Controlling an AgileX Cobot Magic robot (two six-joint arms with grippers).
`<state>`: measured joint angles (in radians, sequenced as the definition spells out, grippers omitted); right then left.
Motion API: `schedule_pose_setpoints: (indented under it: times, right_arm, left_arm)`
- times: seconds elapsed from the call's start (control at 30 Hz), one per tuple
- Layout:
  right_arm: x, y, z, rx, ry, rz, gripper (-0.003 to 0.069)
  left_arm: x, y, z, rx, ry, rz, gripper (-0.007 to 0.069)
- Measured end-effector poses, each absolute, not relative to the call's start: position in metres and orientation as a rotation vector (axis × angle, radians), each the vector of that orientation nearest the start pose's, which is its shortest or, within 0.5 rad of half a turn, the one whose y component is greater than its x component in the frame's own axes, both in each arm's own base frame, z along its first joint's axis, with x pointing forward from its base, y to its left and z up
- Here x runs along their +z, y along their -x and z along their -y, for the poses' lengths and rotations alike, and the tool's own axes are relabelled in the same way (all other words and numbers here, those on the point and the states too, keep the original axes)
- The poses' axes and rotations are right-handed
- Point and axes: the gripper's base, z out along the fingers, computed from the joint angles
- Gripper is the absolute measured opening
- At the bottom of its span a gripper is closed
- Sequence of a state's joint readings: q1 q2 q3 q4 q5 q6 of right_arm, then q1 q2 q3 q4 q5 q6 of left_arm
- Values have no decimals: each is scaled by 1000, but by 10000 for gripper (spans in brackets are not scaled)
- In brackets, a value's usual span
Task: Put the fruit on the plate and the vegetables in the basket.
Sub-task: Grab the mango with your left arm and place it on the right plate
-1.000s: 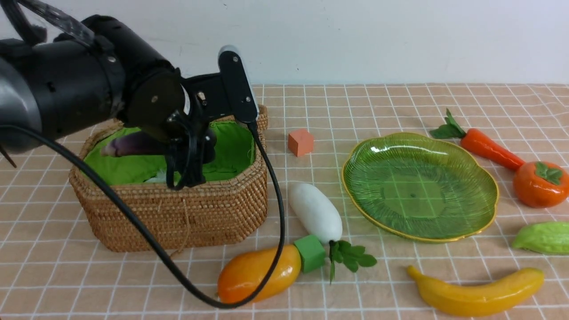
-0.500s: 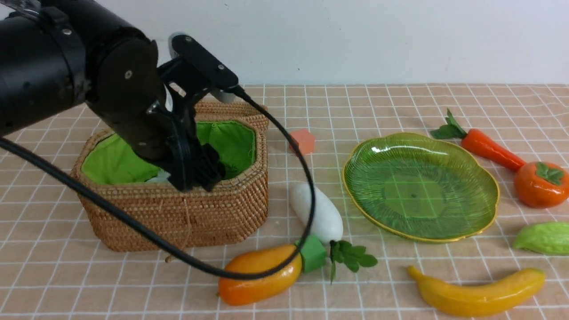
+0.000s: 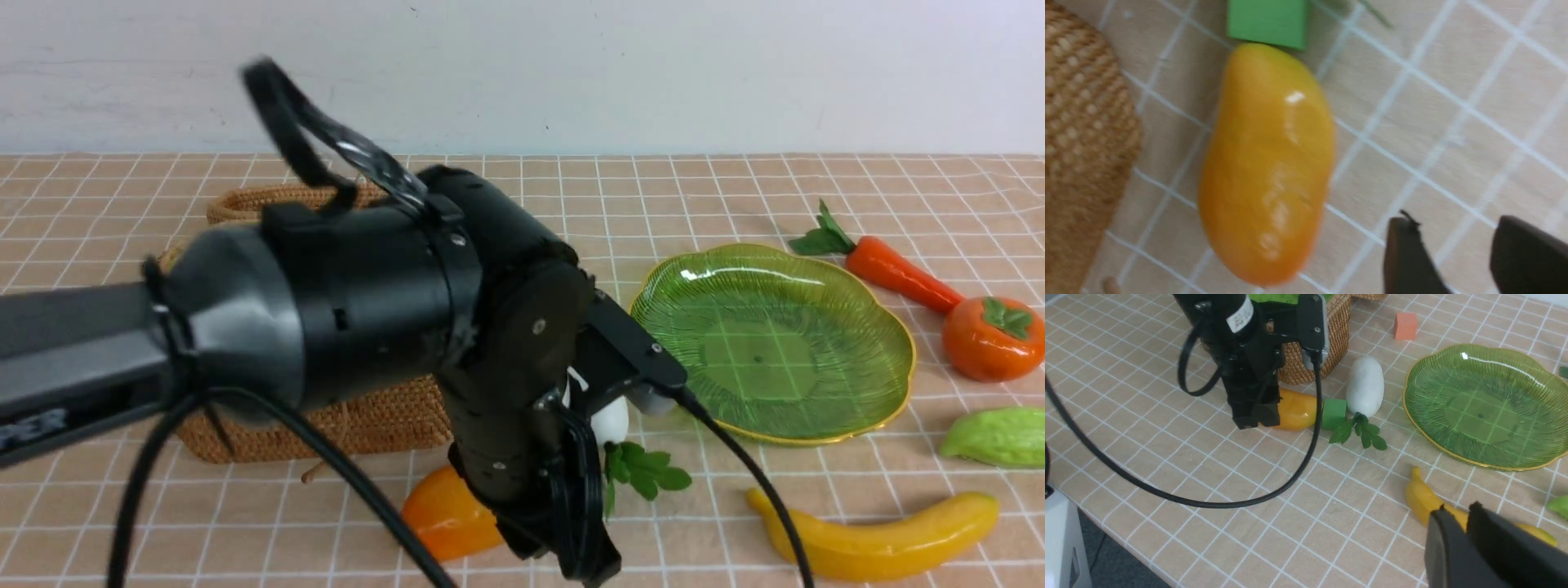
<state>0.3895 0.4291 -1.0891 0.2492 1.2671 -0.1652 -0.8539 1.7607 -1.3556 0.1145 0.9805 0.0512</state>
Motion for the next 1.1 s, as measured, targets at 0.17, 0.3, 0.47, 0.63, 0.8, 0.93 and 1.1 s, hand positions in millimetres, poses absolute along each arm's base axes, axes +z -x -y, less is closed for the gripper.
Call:
schedule_pose_setpoints:
  times: [0.17, 0.3, 0.47, 0.63, 0.8, 0.93, 1.1]
  right_arm:
    - [412, 1, -25, 453, 646, -2021, 87]
    - [409, 0, -25, 458, 648, -2030, 87]
    - [409, 0, -26, 465, 653, -2030, 87]
    - [409, 1, -28, 484, 673, -2021, 87]
    - [409, 1, -28, 486, 674, -2020, 88]
    - [409, 1, -28, 489, 675, -2021, 94]
    - [409, 1, -28, 489, 675, -2020, 97]
  left_arm:
    - [221, -262, 271, 156, -1338, -2476, 559]
    - [204, -272, 273, 270, -1356, -2437, 603]
    - [184, -278, 275, 340, -1404, -2427, 578]
    - [175, -282, 276, 386, -1431, -2425, 552]
    - [174, -282, 278, 397, -1398, -2454, 546]
    - [174, -280, 277, 403, -1366, -2481, 546]
    - [181, -274, 276, 362, -1330, -2540, 543]
